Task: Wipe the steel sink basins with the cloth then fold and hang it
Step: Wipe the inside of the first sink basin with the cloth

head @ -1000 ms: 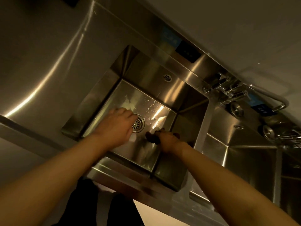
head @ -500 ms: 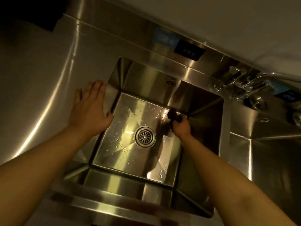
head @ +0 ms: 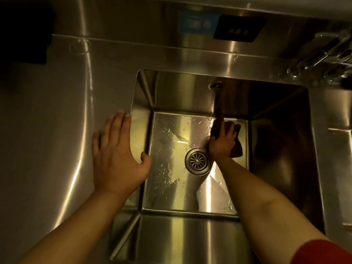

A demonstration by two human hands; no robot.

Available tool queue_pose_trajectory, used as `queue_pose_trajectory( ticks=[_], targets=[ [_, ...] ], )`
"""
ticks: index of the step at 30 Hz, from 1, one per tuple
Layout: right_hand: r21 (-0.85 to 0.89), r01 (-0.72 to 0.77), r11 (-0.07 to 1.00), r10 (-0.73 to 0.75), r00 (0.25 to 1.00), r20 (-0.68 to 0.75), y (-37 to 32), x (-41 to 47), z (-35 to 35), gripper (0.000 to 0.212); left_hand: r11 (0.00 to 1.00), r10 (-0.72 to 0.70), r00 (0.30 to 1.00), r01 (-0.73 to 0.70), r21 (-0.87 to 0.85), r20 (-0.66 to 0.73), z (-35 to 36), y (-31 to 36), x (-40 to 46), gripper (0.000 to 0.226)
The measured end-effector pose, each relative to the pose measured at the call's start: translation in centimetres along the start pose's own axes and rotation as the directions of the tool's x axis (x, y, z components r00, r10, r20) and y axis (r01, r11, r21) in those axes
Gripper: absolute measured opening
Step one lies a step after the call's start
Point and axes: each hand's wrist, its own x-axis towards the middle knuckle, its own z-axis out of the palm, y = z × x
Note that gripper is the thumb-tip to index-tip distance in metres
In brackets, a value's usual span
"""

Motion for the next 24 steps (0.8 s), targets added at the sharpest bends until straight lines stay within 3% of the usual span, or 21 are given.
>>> queue_pose_trajectory(
  ticks=[3, 7, 11, 15, 18, 21, 24],
  targets=[
    [-0.046, 0.091, 0.995, -0.091, 0.996, 0.0, -2.4, -1.2, 2.4, 0.074, 1.0, -0.001, 1.0, 0.001, -0.015, -0.008, -0.2, 0.2, 0.0, 0.099],
    [-0.034, 0.262, 0.965, -0.256, 0.96, 0.117, -6.2, -2.7, 4.4, 0.086, 0.999, -0.012, 1.0, 0.012, -0.032, -0.001, -0.5, 0.4, 0.0, 0.098],
    [-0.055, 0.528, 0.847, -0.488, 0.816, 0.309, -8.5, -5.7, 7.0, 0.097, 0.999, -0.012, 1.0, 0.012, -0.045, 0.004, -0.7, 0.3, -0.1, 0.098],
    [-0.117, 0.689, 0.715, -0.58, 0.679, 0.449, -6.4, -11.6, 9.7, 0.095, 0.999, 0.006, 0.999, -0.005, -0.041, 0.031, -1.0, 0.3, -0.2, 0.1],
    [-0.076, 0.844, 0.531, -0.646, 0.461, 0.609, -1.5, -15.6, 10.3, 0.092, 0.999, -0.002, 1.0, 0.002, -0.047, 0.016, -0.8, 0.3, -0.3, 0.1],
    [-0.027, 0.954, 0.299, -0.6, 0.21, 0.772, 3.0, -17.1, 9.2, 0.084, 0.999, 0.0, 1.0, 0.001, -0.039, 0.013, -0.5, 0.2, -0.3, 0.1],
    [0.015, 0.99, 0.141, -0.538, 0.063, 0.841, 3.9, -15.5, 7.3, 0.081, 0.999, 0.001, 1.0, -0.001, -0.033, 0.01, -0.3, 0.1, -0.3, 0.1]
  ],
)
